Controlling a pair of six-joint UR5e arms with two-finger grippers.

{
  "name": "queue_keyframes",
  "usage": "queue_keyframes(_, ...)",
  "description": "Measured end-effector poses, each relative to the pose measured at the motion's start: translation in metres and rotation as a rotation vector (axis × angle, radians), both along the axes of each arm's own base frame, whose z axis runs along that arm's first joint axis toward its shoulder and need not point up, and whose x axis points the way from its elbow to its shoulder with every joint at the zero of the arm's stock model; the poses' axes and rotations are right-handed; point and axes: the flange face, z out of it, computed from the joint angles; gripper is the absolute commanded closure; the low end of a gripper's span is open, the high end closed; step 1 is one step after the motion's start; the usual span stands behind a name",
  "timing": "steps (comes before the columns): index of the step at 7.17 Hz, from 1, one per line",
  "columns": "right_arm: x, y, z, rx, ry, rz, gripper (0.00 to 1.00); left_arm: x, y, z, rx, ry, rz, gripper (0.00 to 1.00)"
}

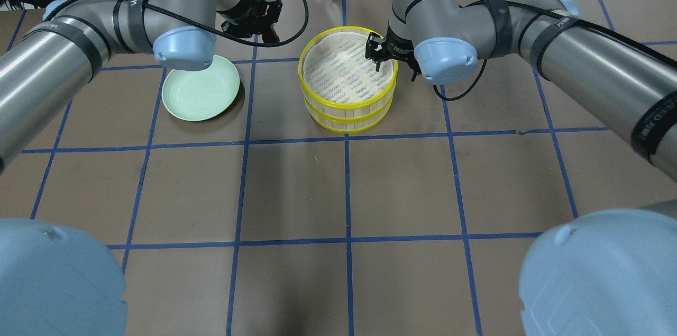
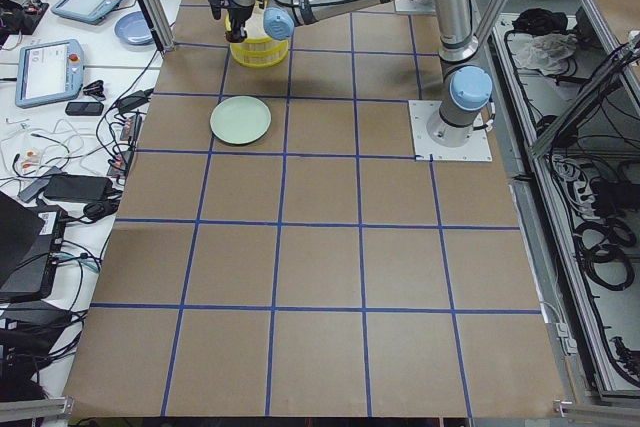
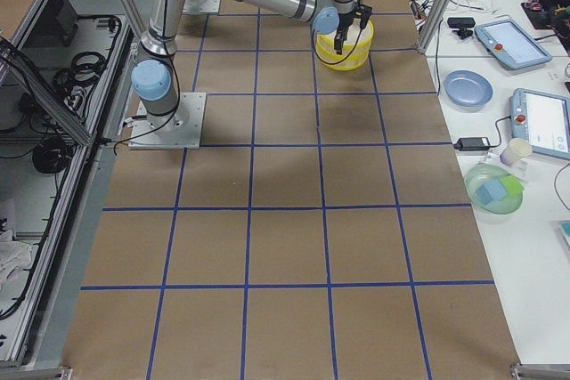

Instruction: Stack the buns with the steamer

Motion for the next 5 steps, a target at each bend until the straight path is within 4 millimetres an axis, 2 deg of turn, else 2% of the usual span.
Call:
queue_keyframes(1, -0.012, 0.006, 0.022, 0.005, 0.01, 0.03, 0.01, -0.03, 0.008, -0.008, 0.035, 0.073, 0.006, 0.4)
queue_keyframes(2, -0.031, 0.018, 0.054, 0.018, 0.022, 0.062, 0.0, -0.052, 0.015, -0.017, 0.071, 0.13, 0.009, 0.0)
queue_keyframes(4, -0.075, 0.052, 0.123, 0.039, 0.045, 0.133, 0.0, -0.066, 0.02, -0.029, 0.106, 0.162, 0.0, 0.0)
queue_keyframes(5, -0.084, 0.07, 0.146, 0.05, 0.049, 0.147, 0.0, -0.067, 0.02, -0.031, 0.114, 0.165, -0.008, 0.0)
